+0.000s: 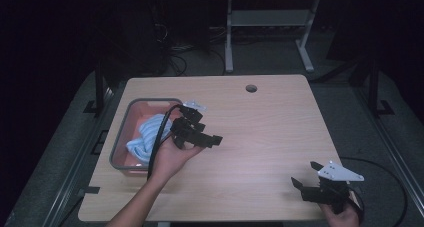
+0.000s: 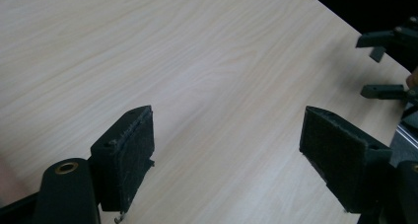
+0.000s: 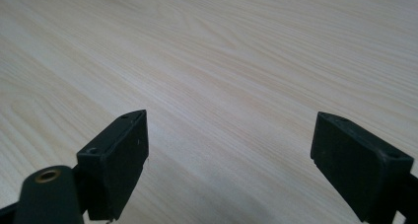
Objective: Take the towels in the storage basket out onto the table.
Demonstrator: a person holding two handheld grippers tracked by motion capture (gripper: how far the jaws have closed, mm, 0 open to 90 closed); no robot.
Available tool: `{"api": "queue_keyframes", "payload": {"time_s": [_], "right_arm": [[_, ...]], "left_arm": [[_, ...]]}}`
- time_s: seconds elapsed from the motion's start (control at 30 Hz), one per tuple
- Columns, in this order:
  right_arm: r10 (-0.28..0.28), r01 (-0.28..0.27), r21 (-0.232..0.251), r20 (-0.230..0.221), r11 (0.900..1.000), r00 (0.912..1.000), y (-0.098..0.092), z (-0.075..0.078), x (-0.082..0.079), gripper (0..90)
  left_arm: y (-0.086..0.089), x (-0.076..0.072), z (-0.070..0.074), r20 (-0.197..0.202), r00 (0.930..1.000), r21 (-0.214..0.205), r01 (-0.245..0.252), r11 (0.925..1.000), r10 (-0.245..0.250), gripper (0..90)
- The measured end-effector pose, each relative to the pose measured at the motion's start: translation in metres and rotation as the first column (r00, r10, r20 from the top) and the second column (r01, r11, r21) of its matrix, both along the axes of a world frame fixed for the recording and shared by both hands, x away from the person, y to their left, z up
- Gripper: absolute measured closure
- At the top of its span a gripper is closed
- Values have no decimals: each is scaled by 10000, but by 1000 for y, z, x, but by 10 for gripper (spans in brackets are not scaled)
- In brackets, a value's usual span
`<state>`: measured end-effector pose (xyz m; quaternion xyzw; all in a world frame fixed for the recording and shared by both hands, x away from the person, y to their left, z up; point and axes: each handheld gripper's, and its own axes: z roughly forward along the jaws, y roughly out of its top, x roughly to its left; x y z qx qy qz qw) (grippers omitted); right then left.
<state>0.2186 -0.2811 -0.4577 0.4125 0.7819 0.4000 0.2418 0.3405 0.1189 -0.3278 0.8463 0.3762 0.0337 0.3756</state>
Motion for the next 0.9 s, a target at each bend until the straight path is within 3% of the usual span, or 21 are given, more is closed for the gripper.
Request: {"api": "queue_keyframes", "payload": {"time_s": [0.1,0.23,0.53,0.67,0.7,0.73,0.9], "right_arm": [[-3,3,-29,6,10000,10000,0,1,0,142],[-44,44,38,18,10000,10000,-1,1,-1,142],[-34,34,-8,75,10000,10000,-1,1,-1,141],[-1,1,-51,-2,10000,10000,0,1,0,142],[10,-10,-80,-5,10000,10000,0,1,0,141],[27,-27,-90,7,10000,10000,0,1,0,141],[-5,5,-15,0,10000,10000,1,1,-1,141]], "left_arm": [[10,2,5,28,9997,-124,-260,9996,260,206],[24,5,8,31,9987,46,-501,9987,501,208],[64,12,4,-75,9893,23,-1459,9893,1459,212],[82,15,-1,-119,9803,131,-1968,9804,1970,220],[90,16,-4,-60,9752,213,-2213,9750,2214,222],[90,16,-4,-60,9752,213,-2213,9750,2214,225],[112,15,-8,-110,9613,326,-2748,9609,2753,227]]}}
